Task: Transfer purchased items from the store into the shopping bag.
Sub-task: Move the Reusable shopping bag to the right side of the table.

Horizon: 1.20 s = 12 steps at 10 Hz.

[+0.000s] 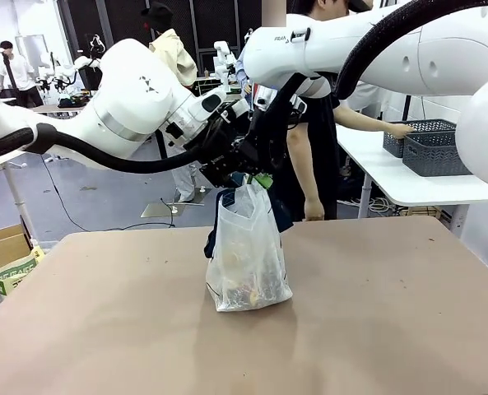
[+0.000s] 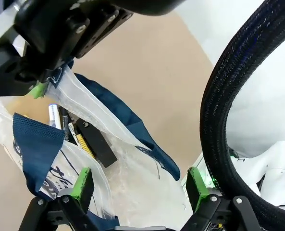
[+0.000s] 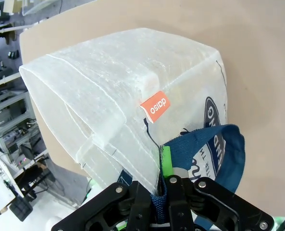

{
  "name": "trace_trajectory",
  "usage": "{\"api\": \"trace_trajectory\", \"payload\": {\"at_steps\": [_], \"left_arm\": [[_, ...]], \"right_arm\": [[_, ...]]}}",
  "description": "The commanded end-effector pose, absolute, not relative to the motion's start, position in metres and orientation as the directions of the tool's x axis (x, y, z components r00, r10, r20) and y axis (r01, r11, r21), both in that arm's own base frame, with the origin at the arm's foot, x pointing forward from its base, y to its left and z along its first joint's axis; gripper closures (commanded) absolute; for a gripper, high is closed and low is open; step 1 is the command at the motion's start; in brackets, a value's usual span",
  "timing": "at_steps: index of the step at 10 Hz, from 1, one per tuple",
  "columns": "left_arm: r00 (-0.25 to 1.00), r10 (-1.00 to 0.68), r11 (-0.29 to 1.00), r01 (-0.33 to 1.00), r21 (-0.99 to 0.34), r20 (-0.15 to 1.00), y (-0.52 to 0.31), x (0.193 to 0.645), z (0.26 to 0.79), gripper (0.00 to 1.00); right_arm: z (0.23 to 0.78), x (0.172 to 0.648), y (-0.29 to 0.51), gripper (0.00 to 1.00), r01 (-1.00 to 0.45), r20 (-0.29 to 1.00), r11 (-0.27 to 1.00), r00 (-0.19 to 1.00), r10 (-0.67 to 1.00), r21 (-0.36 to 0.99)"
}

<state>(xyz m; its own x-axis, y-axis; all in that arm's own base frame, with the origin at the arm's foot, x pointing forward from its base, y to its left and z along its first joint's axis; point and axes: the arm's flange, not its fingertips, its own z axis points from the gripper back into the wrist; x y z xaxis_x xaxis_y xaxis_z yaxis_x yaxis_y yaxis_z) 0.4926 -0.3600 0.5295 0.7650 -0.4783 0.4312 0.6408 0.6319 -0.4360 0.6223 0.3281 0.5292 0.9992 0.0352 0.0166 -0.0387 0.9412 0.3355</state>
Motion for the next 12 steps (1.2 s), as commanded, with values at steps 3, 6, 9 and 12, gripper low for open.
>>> {"api": "trace_trajectory", "payload": {"at_steps": [3, 6, 9, 12], "left_arm": [[0.779, -0.485, 0.686, 0.621, -0.379, 0.398, -0.380, 0.498, 0.525, 0.00], [0.802, -0.463, 0.778, 0.572, -0.261, 0.377, -0.386, 0.501, 0.515, 0.00], [0.811, -0.452, 0.805, 0.551, -0.223, 0.371, -0.385, 0.501, 0.514, 0.40], [0.813, -0.439, 0.816, 0.539, -0.208, 0.383, -0.382, 0.499, 0.516, 1.00]], "right_arm": [[0.534, 0.628, 0.330, 1.00, -0.076, -0.003, 0.917, 0.996, 0.084, 0.392], [0.533, 0.628, 0.328, 1.00, -0.092, -0.003, 0.912, 0.995, 0.101, 0.399], [0.534, 0.628, 0.328, 1.00, -0.092, -0.005, 0.909, 0.995, 0.103, 0.406], [0.533, 0.629, 0.327, 1.00, -0.096, -0.007, 0.908, 0.994, 0.108, 0.407]]}}
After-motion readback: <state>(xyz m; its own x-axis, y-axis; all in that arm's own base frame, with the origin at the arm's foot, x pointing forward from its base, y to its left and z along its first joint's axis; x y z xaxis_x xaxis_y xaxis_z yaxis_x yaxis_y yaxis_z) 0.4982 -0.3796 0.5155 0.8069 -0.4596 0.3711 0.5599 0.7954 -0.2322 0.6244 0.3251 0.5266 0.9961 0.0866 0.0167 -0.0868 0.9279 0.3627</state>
